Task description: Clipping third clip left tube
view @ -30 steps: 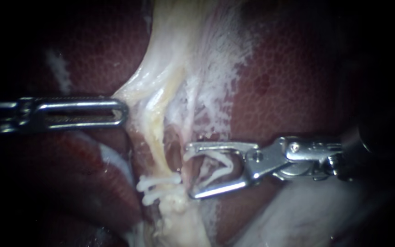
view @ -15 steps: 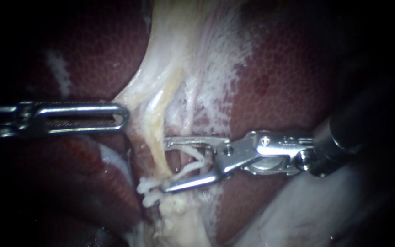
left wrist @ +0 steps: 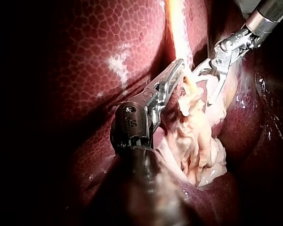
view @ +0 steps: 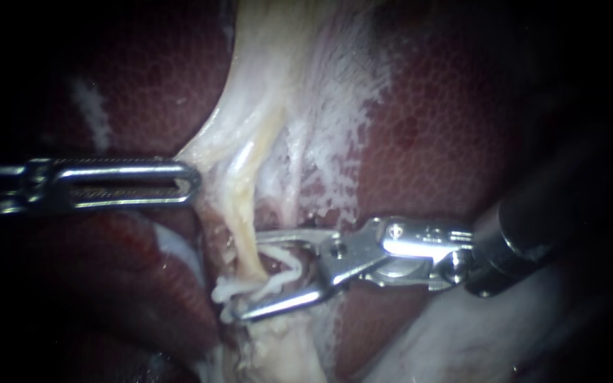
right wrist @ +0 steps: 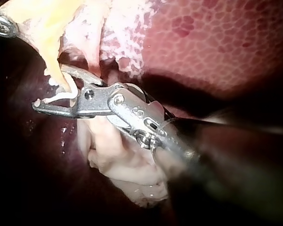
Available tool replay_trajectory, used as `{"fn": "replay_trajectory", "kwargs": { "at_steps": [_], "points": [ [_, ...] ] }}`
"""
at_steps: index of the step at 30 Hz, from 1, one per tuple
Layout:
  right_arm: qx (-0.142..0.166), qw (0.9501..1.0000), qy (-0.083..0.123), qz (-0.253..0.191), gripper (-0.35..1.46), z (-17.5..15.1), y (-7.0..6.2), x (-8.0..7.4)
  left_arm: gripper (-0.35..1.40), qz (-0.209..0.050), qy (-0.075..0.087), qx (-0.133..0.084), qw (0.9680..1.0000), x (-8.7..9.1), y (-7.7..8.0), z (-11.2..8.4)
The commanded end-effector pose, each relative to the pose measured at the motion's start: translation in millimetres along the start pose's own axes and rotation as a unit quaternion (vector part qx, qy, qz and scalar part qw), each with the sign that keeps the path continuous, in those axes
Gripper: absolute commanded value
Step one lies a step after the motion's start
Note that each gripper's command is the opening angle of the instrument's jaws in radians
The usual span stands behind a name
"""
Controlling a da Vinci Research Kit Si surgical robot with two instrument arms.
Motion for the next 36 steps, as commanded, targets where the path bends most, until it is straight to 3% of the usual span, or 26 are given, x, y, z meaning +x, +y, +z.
{"fn": "replay_trajectory", "kwargs": {
  "at_steps": [1,5,11,19,28,36],
  "points": [
    [0.005,1.0000,-0.001,0.001,0.54,0.1,-0.1,0.1,-0.35,0.000,0.000,0.000,1.0000,0.0,0.0,0.1],
    [0.016,0.9999,-0.002,-0.002,0.53,0.7,0.2,0.2,-0.35,0.000,0.000,0.000,1.0000,0.1,0.0,0.1],
    [0.014,0.9999,-0.001,-0.001,0.53,1.7,1.9,0.5,-0.35,0.000,0.000,0.001,1.0000,0.2,-0.1,0.2],
    [0.012,0.9999,0.003,0.005,0.53,2.1,4.0,2.3,-0.35,0.001,0.000,0.000,1.0000,0.3,-0.2,0.3],
    [0.013,0.9998,0.009,0.009,0.53,0.0,4.3,6.5,-0.35,0.001,0.000,0.001,1.0000,0.4,-0.2,0.3],
    [0.011,0.9998,0.010,0.010,0.51,-0.5,4.3,7.1,-0.35,0.001,0.000,0.001,1.0000,0.4,-0.2,0.4]
  ]
}}
